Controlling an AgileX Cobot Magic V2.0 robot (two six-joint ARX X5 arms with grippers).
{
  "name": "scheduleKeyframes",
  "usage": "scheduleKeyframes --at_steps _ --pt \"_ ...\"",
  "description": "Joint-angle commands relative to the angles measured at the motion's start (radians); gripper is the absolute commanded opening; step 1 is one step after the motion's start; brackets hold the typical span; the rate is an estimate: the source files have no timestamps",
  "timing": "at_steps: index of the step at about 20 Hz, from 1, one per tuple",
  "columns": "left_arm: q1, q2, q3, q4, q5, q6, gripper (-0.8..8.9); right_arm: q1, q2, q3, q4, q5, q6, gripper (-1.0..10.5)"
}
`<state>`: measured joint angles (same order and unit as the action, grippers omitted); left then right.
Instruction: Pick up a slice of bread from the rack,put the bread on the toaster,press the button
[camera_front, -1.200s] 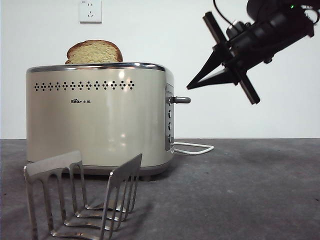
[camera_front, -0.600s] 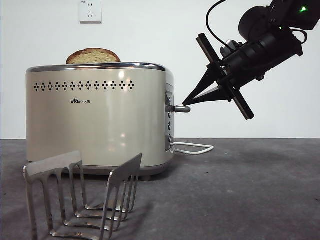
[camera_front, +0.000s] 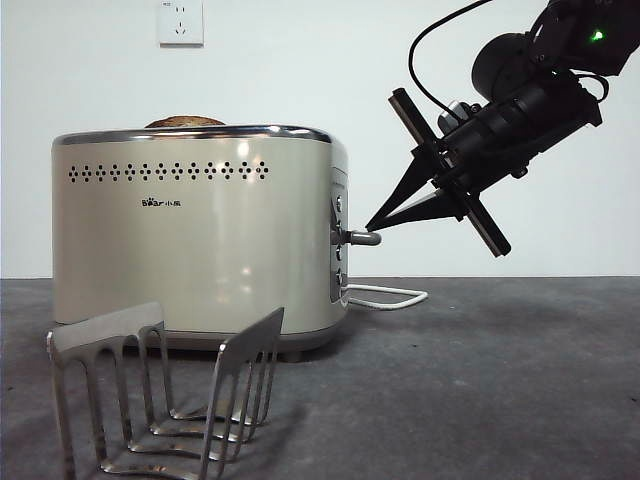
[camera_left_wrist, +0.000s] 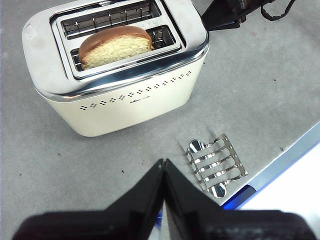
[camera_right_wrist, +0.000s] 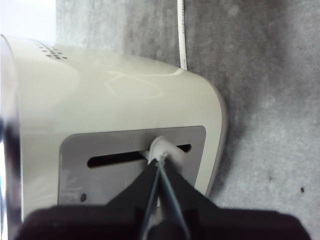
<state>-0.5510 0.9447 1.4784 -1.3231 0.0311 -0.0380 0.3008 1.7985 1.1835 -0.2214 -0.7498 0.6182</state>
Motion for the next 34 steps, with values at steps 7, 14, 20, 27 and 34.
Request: scheduleKeyframes --at_steps 7,14,20,27,34 --pt "-0.002 -0.004 -0.006 0.003 0.003 -0.006 -0.08 0.008 0.087 -0.014 -0.071 0.037 -0.018 -0.1" --pt "-0.002 -0.003 -0.006 0.003 0.003 -0.006 -0.08 0.008 0.170 -0.014 -0.140 0.054 -0.028 -0.1" --pt "-0.002 -0.003 -0.006 0.003 0.003 -0.006 -0.08 0.007 0.170 -0.014 -0.169 0.080 -0.051 -0.1" --pt "-0.002 -0.002 -0.006 0.003 0.003 -0.006 -0.08 0.007 0.153 0.007 -0.137 0.034 -0.047 -0.1" --pt "-0.002 -0.002 -0.006 0.003 0.003 -0.006 -0.08 0.008 0.080 0.086 -0.168 0.016 -0.051 -0.1"
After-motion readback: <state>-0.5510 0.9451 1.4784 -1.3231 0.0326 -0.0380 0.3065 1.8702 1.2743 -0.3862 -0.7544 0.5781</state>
